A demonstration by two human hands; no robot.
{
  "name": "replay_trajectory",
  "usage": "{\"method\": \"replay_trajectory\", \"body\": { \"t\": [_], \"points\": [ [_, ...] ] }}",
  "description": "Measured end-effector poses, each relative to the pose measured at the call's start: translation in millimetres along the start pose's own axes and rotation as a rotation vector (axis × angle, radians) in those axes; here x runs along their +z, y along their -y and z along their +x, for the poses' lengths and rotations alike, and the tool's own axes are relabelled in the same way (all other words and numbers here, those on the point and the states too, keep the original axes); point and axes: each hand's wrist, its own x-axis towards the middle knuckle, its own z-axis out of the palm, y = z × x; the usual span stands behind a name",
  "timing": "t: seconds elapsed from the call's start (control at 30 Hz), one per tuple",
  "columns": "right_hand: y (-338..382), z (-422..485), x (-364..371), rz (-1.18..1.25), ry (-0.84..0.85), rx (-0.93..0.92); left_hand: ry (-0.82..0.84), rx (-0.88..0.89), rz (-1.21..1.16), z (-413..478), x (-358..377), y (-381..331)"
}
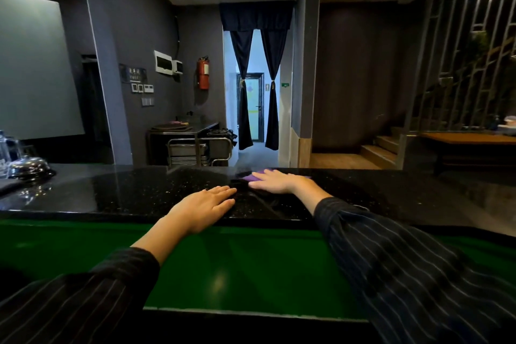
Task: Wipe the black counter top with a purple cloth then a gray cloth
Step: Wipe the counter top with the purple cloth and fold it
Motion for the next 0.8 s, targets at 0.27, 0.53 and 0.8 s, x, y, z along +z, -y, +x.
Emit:
{"method": "replay_trajectory", "body": {
  "t": [0.27,0.53,0.8],
  "points": [
    [-57,-9,-6,0.093,-0.087,0.327,-0.041,-0.009,-0.041,7,4,7],
    [21,-24,10,0.065,-0.088,0.233,-0.062,-0.066,-0.062,2,-2,-3],
    [12,-87,16,0.142,-0.087,0.210,-0.239,0.047,-0.018,-29,-7,-7]
  ]
}}
